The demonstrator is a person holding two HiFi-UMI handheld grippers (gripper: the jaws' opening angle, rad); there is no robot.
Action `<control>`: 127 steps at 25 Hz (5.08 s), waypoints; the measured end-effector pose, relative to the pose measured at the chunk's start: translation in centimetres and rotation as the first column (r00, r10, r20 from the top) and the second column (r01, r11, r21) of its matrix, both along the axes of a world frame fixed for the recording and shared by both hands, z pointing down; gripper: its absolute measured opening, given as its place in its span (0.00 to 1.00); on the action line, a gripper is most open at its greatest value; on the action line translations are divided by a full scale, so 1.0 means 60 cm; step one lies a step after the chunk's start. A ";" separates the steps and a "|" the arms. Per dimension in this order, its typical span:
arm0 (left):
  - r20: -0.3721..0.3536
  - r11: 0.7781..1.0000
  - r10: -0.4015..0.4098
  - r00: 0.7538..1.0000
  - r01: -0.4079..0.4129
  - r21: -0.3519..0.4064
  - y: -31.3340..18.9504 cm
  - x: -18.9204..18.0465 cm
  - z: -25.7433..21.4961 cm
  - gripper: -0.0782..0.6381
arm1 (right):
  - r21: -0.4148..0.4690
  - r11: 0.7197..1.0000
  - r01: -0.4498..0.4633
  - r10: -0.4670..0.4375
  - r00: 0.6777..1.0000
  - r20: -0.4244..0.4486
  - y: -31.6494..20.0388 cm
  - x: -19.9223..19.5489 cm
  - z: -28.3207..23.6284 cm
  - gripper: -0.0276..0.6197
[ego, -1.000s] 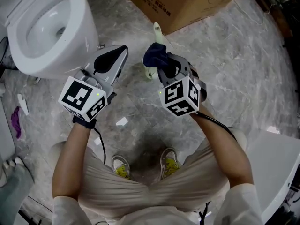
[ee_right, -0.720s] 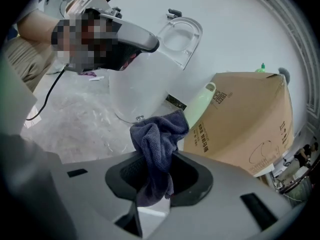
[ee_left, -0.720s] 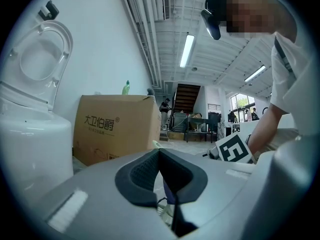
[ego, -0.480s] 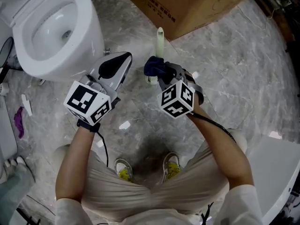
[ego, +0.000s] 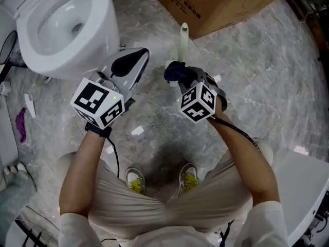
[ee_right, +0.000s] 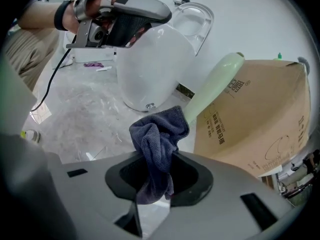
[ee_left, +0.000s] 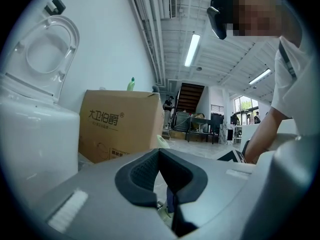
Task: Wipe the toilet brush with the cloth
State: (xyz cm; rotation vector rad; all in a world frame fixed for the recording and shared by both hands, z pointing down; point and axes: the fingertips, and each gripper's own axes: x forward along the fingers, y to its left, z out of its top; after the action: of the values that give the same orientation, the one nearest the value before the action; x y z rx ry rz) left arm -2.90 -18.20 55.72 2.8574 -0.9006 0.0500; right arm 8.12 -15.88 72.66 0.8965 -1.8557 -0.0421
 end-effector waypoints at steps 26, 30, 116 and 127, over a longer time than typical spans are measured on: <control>0.016 0.970 -0.049 0.999 0.052 -0.239 -0.003 -0.004 0.164 0.11 | -0.082 0.912 -0.402 0.317 0.565 0.762 0.012 0.018 -0.125 0.22; -0.002 0.969 -0.045 0.999 0.043 -0.241 -0.004 0.008 0.154 0.11 | 0.034 0.927 -0.374 0.226 0.626 0.746 0.006 0.005 -0.158 0.22; -0.091 0.966 -0.007 0.996 -0.017 -0.257 -0.004 0.002 0.119 0.11 | -0.096 0.788 -0.609 0.609 0.745 0.273 -0.050 0.068 0.241 0.21; -0.089 0.967 0.013 0.996 -0.035 -0.253 0.009 0.013 0.116 0.11 | -0.194 0.728 -0.657 0.673 0.634 0.381 -0.055 0.072 0.236 0.21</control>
State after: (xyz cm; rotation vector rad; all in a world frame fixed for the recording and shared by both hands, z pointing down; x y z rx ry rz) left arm -2.09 -17.66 62.68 2.6109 -0.7800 0.0413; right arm 12.42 -19.19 86.84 1.6267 -1.7778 0.7109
